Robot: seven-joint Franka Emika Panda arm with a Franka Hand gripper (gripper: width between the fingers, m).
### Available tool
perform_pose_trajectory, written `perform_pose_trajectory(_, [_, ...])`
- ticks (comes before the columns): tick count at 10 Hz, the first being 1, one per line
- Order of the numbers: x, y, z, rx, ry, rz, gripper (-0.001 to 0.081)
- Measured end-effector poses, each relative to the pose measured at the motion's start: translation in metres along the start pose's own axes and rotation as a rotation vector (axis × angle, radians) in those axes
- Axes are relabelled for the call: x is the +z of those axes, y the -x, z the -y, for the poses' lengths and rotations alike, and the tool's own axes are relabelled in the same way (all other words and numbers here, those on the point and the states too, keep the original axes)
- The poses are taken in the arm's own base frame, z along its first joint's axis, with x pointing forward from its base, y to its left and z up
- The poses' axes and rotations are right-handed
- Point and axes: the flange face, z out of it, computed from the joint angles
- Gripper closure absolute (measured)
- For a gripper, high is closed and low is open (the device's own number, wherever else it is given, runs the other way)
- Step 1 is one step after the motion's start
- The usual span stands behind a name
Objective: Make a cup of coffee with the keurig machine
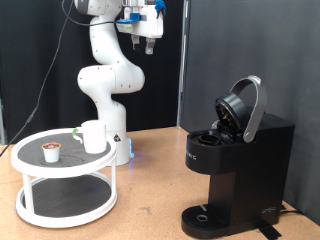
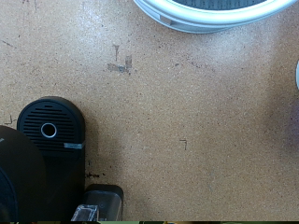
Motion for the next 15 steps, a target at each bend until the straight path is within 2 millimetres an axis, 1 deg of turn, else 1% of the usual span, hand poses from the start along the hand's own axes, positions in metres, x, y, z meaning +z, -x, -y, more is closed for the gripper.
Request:
perform_pose_trajectory(1, [0.0, -0.001, 0.001, 0.002, 0.002, 0.0, 0.0072])
perform_pose_trajectory(2, [0.001, -0.005, 0.007, 0.009, 0.011, 0.004, 0.0072])
perform_pose_trajectory(7, [0.012, -0.059, 0.068, 0.065, 0.031, -0.014, 0.0072])
perform_pose_trajectory(8, [0.012, -0.063, 0.073, 0.069, 0.031, -0.009, 0.0072])
perform_pose_trajectory(11, [0.014, -0.066, 0.074, 0.064, 0.042, -0.015, 0.0072])
perform_pose_trajectory(12, [0.014, -0.073, 0.079, 0.066, 0.044, -0.011, 0.0072])
perform_pose_trajectory(15, [0.013, -0.109, 0.107, 0.089, 0.026, -0.005, 0.0072])
